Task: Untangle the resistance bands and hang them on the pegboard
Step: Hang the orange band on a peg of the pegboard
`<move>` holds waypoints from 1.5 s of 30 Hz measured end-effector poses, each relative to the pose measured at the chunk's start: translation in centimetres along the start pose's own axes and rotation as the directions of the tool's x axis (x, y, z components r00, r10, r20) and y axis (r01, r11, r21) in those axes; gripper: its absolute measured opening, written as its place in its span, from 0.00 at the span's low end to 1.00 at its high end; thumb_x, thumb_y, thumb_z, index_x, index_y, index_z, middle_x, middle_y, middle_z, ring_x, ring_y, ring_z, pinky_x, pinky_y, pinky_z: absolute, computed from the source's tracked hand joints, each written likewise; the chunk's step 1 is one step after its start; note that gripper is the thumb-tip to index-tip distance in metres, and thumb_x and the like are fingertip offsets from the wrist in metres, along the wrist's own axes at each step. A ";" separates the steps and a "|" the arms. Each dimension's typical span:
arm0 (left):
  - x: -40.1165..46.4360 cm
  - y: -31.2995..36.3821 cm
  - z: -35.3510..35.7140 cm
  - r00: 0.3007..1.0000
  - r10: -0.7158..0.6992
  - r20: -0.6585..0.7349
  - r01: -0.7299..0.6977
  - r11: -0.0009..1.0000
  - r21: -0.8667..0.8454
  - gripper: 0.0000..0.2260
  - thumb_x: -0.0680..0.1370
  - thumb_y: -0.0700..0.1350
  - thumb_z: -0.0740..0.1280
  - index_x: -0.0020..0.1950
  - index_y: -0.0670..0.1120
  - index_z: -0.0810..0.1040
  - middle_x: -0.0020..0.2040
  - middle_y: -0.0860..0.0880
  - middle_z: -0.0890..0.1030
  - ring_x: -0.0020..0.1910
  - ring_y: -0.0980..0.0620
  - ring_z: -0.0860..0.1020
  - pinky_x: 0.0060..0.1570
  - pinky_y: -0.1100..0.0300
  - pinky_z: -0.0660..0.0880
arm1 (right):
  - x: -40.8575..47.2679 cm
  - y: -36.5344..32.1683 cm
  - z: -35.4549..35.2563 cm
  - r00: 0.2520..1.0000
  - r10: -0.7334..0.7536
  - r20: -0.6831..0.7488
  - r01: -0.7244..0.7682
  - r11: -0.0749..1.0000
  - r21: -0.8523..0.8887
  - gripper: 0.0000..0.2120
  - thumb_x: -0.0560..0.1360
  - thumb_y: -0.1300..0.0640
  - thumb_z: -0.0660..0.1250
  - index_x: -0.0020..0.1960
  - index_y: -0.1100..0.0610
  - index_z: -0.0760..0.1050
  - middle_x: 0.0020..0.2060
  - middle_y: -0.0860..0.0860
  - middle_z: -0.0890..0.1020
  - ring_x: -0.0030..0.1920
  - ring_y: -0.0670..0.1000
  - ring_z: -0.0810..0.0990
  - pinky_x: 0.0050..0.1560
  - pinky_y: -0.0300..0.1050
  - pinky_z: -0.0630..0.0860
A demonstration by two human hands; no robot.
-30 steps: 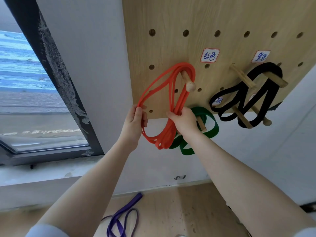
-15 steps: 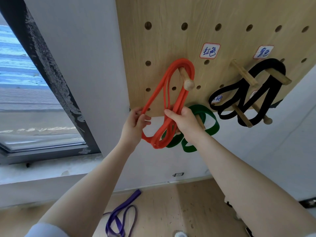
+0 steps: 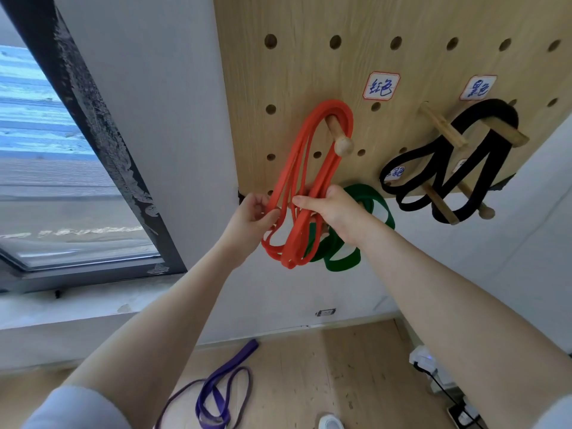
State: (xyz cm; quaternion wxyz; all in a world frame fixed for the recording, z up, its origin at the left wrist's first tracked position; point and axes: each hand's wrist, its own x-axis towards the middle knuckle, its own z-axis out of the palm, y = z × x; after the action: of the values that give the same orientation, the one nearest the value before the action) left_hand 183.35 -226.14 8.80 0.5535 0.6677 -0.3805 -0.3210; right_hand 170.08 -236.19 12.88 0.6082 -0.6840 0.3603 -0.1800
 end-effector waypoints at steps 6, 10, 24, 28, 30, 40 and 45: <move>-0.4 0.4 0.2 1.000 0.004 0.012 -0.004 0.999 0.036 0.04 0.77 0.42 0.66 0.46 0.48 0.71 0.47 0.49 0.81 0.46 0.50 0.82 0.46 0.58 0.79 | 0.0 0.0 0.2 1.000 0.007 -0.007 -0.007 1.000 0.004 0.11 0.73 0.54 0.70 0.54 0.56 0.78 0.42 0.52 0.85 0.47 0.54 0.84 0.57 0.60 0.76; -0.5 0.6 0.6 0.997 -0.036 0.061 0.034 0.999 0.040 0.04 0.77 0.45 0.66 0.49 0.48 0.72 0.48 0.49 0.82 0.47 0.50 0.82 0.46 0.57 0.79 | -0.1 -0.1 0.7 1.000 0.004 0.019 -0.004 1.000 -0.002 0.06 0.75 0.55 0.67 0.51 0.55 0.78 0.37 0.50 0.83 0.46 0.53 0.82 0.60 0.61 0.74; -0.6 -0.1 1.3 1.000 -0.005 0.013 0.005 1.000 0.001 0.09 0.78 0.45 0.65 0.57 0.46 0.75 0.51 0.46 0.82 0.52 0.49 0.80 0.55 0.50 0.77 | 0.0 0.3 -0.7 0.984 -0.011 0.177 0.010 1.000 0.002 0.12 0.77 0.55 0.65 0.59 0.56 0.77 0.50 0.57 0.84 0.51 0.56 0.83 0.60 0.61 0.74; -0.9 0.0 1.9 0.999 0.014 -0.048 -0.014 1.000 0.015 0.05 0.78 0.47 0.64 0.53 0.49 0.72 0.50 0.47 0.81 0.49 0.49 0.81 0.53 0.49 0.78 | -0.1 -0.1 -0.8 0.971 -0.021 0.238 0.014 0.999 0.031 0.12 0.78 0.57 0.63 0.59 0.58 0.76 0.50 0.56 0.84 0.51 0.54 0.83 0.59 0.56 0.75; -1.0 0.0 2.0 0.997 0.015 -0.070 -0.016 1.000 -0.011 0.05 0.79 0.47 0.63 0.53 0.49 0.72 0.50 0.47 0.82 0.48 0.49 0.82 0.52 0.49 0.79 | 0.0 -0.1 -0.9 0.968 -0.017 0.249 0.010 1.000 0.029 0.09 0.77 0.57 0.64 0.56 0.57 0.78 0.47 0.55 0.84 0.50 0.53 0.83 0.60 0.56 0.75; -0.8 0.9 0.6 0.999 -0.033 0.032 0.032 0.999 0.006 0.08 0.81 0.44 0.59 0.55 0.42 0.74 0.49 0.46 0.83 0.48 0.49 0.83 0.51 0.52 0.80 | -0.1 0.9 -0.8 0.999 -0.040 0.013 0.038 0.993 0.110 0.08 0.74 0.58 0.69 0.52 0.59 0.80 0.46 0.55 0.85 0.49 0.55 0.83 0.55 0.50 0.77; -1.6 1.5 -1.9 0.988 -0.099 0.115 0.123 0.966 -0.226 0.08 0.83 0.44 0.53 0.57 0.45 0.70 0.50 0.46 0.83 0.48 0.50 0.83 0.47 0.55 0.80 | 0.3 1.2 -1.6 1.000 0.001 -0.009 0.000 0.998 0.068 0.09 0.74 0.58 0.69 0.53 0.59 0.79 0.41 0.53 0.81 0.43 0.52 0.80 0.51 0.48 0.77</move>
State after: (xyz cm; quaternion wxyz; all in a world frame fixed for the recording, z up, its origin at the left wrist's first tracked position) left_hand 183.92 -223.99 10.66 0.5888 0.6012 -0.3302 -0.4277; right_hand 168.87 -237.50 11.98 0.6297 -0.6618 0.3569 -0.1950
